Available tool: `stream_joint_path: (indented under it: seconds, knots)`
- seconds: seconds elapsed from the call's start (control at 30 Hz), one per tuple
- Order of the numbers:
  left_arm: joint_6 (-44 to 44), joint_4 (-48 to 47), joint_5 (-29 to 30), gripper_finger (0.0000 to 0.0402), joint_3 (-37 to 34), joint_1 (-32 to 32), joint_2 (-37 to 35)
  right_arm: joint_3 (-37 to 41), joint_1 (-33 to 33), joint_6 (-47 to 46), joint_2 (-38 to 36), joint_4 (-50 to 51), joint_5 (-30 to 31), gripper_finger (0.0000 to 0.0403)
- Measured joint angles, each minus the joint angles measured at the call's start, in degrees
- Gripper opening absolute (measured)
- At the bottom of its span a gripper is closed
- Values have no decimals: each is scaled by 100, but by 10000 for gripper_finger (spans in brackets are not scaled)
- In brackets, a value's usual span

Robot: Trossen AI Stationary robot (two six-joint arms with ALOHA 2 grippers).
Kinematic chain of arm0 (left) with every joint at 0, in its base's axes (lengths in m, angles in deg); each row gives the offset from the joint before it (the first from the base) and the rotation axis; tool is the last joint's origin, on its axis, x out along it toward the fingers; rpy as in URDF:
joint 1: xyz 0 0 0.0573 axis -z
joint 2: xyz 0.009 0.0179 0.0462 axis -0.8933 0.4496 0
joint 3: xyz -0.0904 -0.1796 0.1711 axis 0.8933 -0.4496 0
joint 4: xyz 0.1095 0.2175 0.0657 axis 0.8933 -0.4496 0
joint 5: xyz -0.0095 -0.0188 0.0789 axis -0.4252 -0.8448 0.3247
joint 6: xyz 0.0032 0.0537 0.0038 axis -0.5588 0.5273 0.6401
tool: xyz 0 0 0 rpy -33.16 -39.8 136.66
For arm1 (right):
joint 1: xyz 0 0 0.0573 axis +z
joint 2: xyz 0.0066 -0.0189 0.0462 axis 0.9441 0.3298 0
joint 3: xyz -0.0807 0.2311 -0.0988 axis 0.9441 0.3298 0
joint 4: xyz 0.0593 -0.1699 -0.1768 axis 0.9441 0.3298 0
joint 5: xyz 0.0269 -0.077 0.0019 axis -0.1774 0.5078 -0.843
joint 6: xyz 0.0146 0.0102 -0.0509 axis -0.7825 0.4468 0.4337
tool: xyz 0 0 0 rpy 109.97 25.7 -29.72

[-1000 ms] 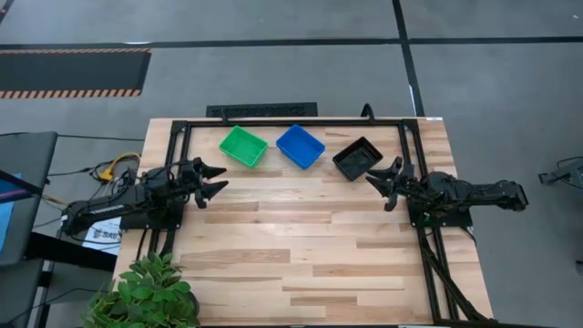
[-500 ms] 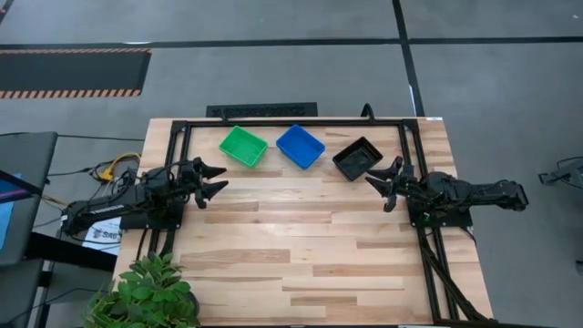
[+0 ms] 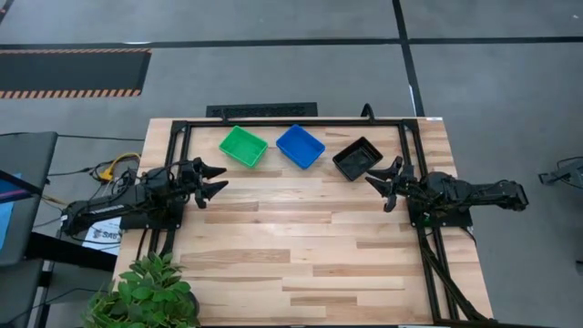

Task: Stack baskets by color
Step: Return to Home Position

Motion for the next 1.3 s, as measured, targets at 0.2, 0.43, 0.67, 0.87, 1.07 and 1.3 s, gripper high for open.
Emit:
stream_joint_path:
  seconds: [0.2,0.43,0.67,0.87,1.07,1.3]
  knots:
    - [-4,0,0,274,0,0,0,0,0,-2,0,2,1,138]
    - [-7,-1,0,274,0,0,0,2,0,-4,0,2,1,135]
    - [-9,-2,0,274,0,0,0,2,0,-4,0,-1,0,139]
    - [-9,-2,0,274,0,0,0,2,0,-4,0,1,-1,137]
    - [-9,-2,2,274,0,0,0,2,0,-4,0,1,0,140]
    - [-9,-2,1,274,0,0,0,2,2,-4,0,1,-1,137]
